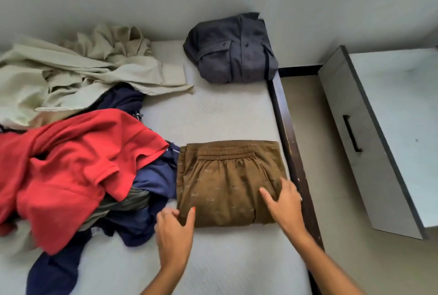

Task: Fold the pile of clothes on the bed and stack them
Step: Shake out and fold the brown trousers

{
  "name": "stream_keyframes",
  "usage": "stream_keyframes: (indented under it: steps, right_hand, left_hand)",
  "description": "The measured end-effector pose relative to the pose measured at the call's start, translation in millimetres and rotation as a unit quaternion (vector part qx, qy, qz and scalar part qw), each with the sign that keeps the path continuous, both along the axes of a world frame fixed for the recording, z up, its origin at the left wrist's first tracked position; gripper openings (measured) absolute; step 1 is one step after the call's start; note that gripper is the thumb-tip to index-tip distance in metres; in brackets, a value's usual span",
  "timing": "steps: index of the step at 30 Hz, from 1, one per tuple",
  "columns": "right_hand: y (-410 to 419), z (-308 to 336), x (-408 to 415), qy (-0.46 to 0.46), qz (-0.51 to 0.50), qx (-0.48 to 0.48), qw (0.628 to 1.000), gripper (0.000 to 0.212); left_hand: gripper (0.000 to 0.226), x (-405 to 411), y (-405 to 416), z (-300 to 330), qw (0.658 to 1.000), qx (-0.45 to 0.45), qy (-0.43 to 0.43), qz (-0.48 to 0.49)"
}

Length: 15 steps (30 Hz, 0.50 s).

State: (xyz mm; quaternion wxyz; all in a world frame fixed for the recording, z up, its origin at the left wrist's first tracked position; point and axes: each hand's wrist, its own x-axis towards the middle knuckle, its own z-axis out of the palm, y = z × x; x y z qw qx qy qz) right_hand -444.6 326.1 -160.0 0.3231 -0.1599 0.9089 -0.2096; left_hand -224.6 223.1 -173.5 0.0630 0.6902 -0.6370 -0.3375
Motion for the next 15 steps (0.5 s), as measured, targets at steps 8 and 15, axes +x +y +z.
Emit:
stream_keyframes:
  steps: [8, 15]
  right_hand:
    - [-13.2, -31.6, -5.1, -0.096, -0.133, 0.025, 0.986, 0.117]
    - [-51.2, 12.1, -23.1, -0.259, -0.231, -0.092, 0.933, 0.032]
  left_hand:
    - [0.061, -23.1, -21.6, -24.4, 0.971, 0.174, 0.081, 0.144]
    - [0.034, -52.6, -42.2, 12.0, 0.942, 0.256, 0.207, 0.066]
